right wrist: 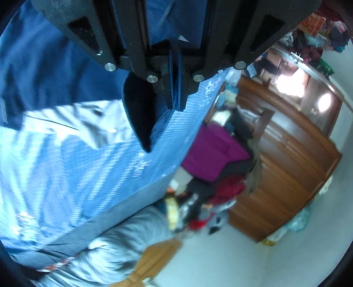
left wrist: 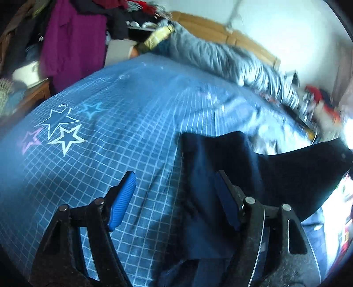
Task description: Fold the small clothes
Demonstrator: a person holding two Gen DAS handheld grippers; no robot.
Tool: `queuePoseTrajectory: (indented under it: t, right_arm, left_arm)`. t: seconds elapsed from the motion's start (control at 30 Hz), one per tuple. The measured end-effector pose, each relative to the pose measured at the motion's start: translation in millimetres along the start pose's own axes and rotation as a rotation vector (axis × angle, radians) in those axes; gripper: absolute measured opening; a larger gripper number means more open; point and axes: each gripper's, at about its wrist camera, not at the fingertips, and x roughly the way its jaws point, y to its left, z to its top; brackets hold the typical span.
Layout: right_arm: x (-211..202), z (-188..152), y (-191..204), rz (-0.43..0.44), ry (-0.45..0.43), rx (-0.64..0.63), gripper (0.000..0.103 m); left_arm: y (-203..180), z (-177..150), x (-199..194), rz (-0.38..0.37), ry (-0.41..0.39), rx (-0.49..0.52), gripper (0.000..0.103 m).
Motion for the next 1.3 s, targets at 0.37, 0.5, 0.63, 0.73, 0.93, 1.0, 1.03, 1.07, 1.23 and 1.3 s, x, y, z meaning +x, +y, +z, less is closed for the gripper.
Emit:
queuePoseTrajectory:
  t: [0.37, 0.5, 0.63, 0.73, 0.93, 1.0, 1.03, 1.07, 1.23, 1.3]
  right_arm:
    - [-28, -35, -104, -0.222, 0.072, 0.111, 0.007]
    - [-24, -52, -133, -0.404, 0.155, 0.112, 0.013]
    - [-49, -46, -122, -0.553, 0.086, 0.023, 0.018]
    - [-56, -43, -98, -0.536, 0.046, -0.077, 0.026]
    - [-9, -73, -80, -0.404, 0.273, -0.262, 0.027]
    - [-2, -91, -81, -0.463, 0.332, -0.303, 0.027]
    - [-10, -97, -79, -0.467, 0.300, -0.314, 0.029]
    - [-16, -103, -81, -0.457, 0.311, -0.290, 0.033]
    - [-44, -120, -71, -0.435, 0.359, -0.273, 0.037]
    - [-55, -111, -61, -0.400, 0.311, -0.283, 0.037]
  left_arm:
    - [-11, -28, 37, 0.148, 0.179, 0.140, 0.071]
    - [-6, -26, 32, 0.162, 0.178, 0.109, 0.073]
    - [-1, -19, 8, 0.206, 0.094, 0.050, 0.072]
    - [0, -15, -3, 0.169, 0.024, 0.012, 0.072]
    - [-8, -39, 32, 0.195, 0.197, 0.118, 0.073]
    - [0, -39, 21, 0.179, 0.184, 0.081, 0.073]
    - [2, -40, 16, 0.176, 0.179, 0.081, 0.073]
    - [4, -42, 10, 0.170, 0.172, 0.081, 0.073]
    - [16, -46, -9, 0.135, 0.144, 0.022, 0.073]
    - [17, -46, -15, 0.132, 0.125, -0.009, 0.071]
